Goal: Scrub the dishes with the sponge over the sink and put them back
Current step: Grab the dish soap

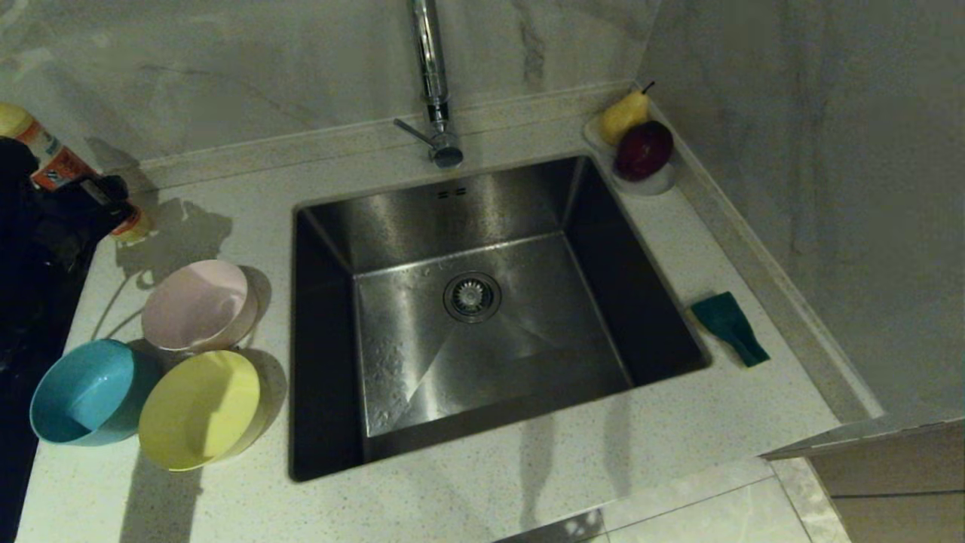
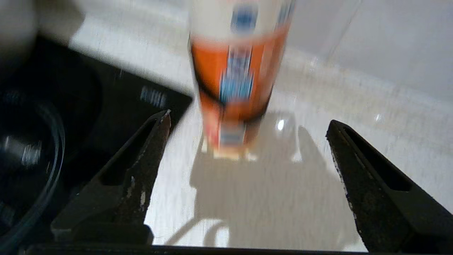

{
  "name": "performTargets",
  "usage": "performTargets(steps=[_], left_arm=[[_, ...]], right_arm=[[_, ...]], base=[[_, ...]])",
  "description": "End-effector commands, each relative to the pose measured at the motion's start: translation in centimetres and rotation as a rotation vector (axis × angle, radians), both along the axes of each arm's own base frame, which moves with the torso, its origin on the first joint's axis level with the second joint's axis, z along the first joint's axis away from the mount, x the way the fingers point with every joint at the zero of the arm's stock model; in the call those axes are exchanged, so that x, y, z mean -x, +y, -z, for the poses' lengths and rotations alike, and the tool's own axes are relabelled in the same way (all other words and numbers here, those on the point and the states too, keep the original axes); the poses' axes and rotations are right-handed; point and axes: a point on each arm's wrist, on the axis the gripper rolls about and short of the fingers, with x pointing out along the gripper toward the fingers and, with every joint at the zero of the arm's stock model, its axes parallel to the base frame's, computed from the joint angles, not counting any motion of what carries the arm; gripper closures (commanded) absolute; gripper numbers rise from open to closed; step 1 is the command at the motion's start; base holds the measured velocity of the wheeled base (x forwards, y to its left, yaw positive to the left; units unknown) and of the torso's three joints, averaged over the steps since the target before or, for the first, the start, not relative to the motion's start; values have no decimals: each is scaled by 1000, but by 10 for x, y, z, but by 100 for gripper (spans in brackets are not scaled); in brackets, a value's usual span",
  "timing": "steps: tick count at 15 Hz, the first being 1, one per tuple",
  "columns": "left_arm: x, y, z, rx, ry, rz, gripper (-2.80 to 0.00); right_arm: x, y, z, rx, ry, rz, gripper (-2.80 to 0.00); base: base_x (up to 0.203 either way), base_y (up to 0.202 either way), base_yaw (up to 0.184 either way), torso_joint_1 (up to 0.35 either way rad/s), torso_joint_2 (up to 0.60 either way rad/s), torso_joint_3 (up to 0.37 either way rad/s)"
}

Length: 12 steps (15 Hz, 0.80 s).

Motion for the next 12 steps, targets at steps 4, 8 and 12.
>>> performTargets(steps=[4, 8, 12], left_arm=[[-19, 19, 8, -63, -2, -20, -280], [-36, 34, 12, -90, -10, -12, -280], [-50, 42, 21, -140, -21, -1, -280]], right_arm=[[0, 0, 0, 1, 1, -1, 0], [0, 0, 0, 1, 1, -1, 0], [0, 0, 0, 1, 1, -1, 0]], base=[[0, 0, 0, 0, 0, 0], [0, 0, 0, 0, 0, 0], [0, 0, 0, 0, 0, 0]])
